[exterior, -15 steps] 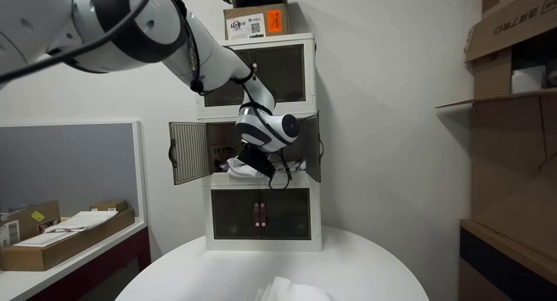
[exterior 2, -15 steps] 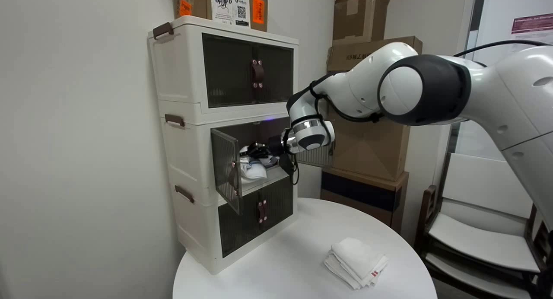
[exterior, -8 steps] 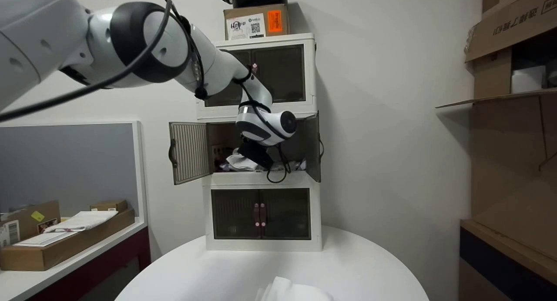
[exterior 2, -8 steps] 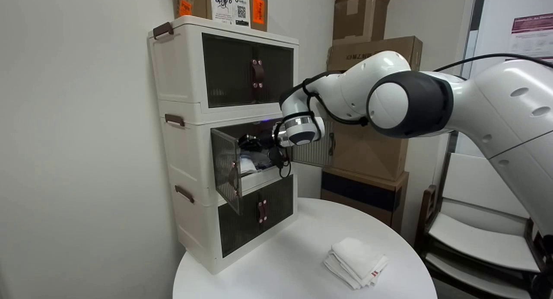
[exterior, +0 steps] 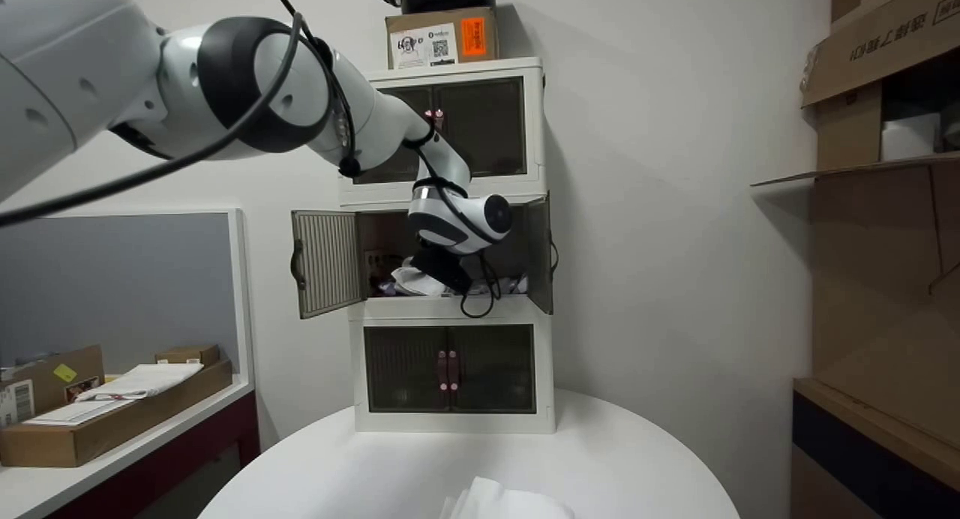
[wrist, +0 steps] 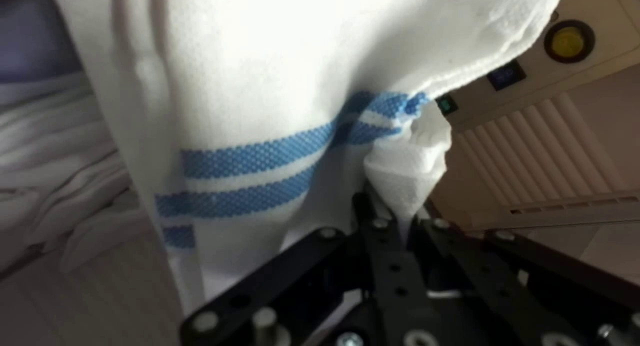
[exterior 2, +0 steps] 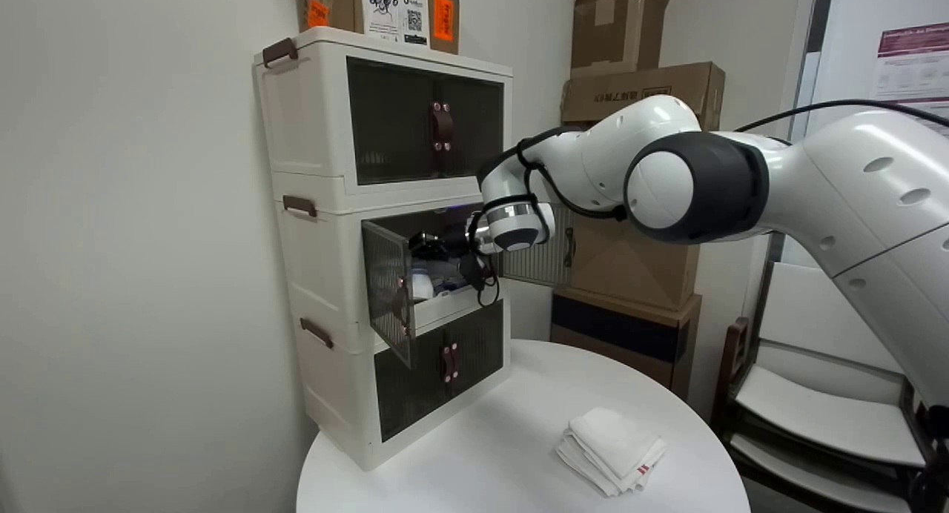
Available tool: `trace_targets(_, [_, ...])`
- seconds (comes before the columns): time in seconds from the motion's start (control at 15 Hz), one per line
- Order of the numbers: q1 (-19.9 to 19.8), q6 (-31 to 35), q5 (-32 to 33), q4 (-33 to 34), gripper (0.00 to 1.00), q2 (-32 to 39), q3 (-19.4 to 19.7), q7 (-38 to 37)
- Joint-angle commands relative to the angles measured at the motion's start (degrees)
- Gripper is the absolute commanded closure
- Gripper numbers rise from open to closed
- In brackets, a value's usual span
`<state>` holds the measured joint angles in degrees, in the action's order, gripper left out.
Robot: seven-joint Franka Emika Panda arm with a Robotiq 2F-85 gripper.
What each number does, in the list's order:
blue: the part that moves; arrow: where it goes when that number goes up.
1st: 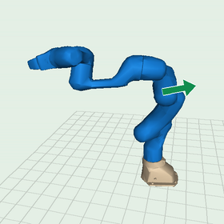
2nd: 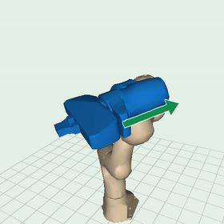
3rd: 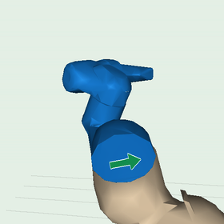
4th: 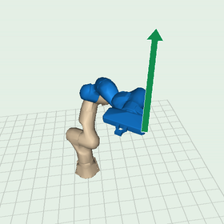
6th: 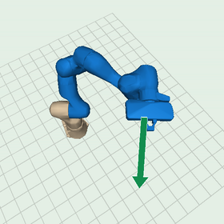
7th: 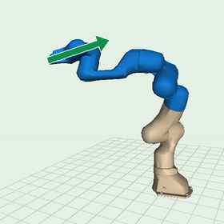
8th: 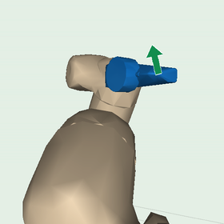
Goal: Put the white and blue towel inside the open cabinet
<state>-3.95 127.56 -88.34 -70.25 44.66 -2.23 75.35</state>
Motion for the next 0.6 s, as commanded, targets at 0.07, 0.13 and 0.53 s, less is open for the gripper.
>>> trace_targets(0.07, [-0.7, -0.2, 0.1, -1.3, 0.98, -0.9, -0.5, 1.4])
trace_targets(0.13, [-0.7, -0.3, 0.0, -1.1, 0.98, -0.7, -0.6, 1.4])
trace_targets(0.53, [0.5, 0.5, 0.5, 1.9, 0.98, 1.8, -0.7, 0.8])
